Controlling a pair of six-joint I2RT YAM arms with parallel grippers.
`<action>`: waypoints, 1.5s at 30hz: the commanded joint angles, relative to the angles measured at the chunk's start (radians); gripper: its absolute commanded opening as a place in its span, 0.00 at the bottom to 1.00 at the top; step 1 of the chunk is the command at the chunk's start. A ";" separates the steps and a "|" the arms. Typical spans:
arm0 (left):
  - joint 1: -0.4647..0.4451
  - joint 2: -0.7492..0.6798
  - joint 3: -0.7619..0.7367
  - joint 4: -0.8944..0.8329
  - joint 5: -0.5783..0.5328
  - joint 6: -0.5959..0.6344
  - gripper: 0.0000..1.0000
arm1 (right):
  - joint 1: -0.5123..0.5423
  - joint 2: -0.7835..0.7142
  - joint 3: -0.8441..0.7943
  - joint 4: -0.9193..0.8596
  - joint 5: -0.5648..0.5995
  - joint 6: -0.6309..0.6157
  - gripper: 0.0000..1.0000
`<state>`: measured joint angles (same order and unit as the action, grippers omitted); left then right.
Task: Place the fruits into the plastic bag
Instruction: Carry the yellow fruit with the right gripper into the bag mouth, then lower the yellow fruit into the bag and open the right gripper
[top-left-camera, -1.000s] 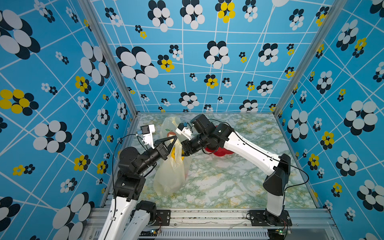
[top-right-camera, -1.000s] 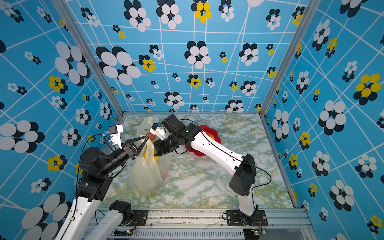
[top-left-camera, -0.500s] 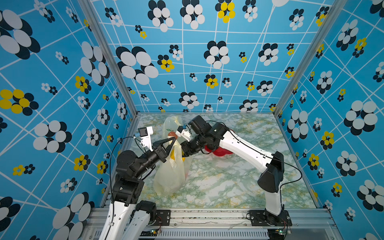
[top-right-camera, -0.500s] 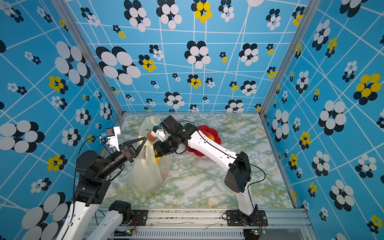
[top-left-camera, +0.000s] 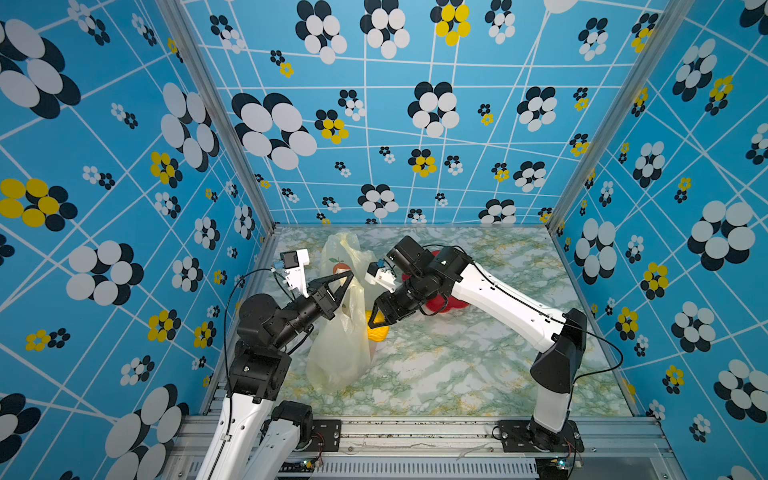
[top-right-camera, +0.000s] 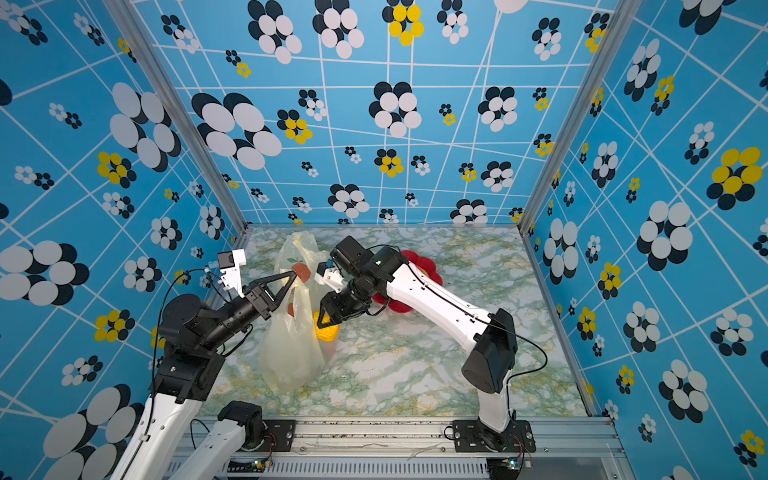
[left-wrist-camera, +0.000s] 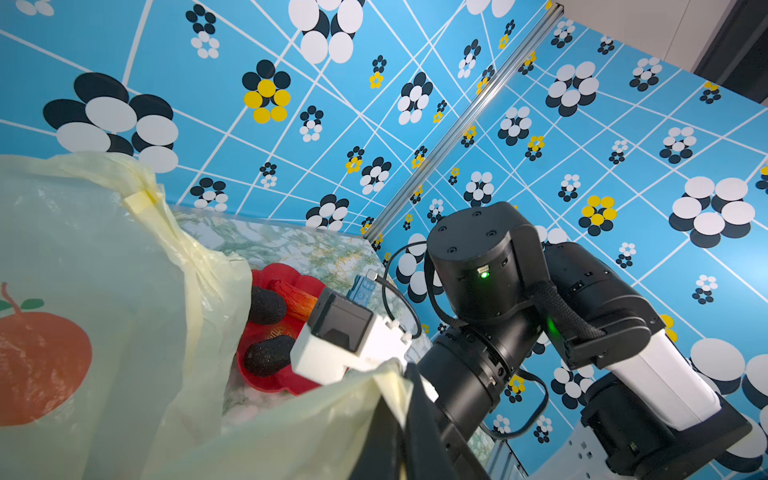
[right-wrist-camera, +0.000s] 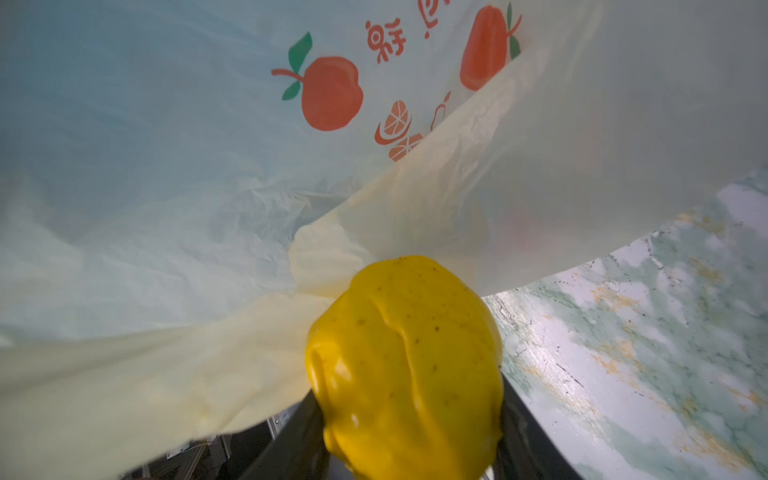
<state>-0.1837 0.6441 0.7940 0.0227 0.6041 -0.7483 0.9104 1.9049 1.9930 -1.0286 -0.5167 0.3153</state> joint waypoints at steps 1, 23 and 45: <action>-0.008 -0.016 0.033 0.007 0.028 0.021 0.00 | -0.016 0.041 0.113 0.050 0.092 0.046 0.46; -0.005 -0.039 0.042 -0.025 0.002 0.070 0.00 | -0.027 0.304 0.431 -0.154 0.245 -0.006 0.45; -0.006 -0.006 0.035 0.047 0.043 0.042 0.00 | -0.010 0.048 -0.081 0.189 -0.069 0.133 0.44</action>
<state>-0.1844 0.6609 0.8425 -0.0010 0.6212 -0.6815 0.8825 1.8954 1.8656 -0.9291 -0.5167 0.3904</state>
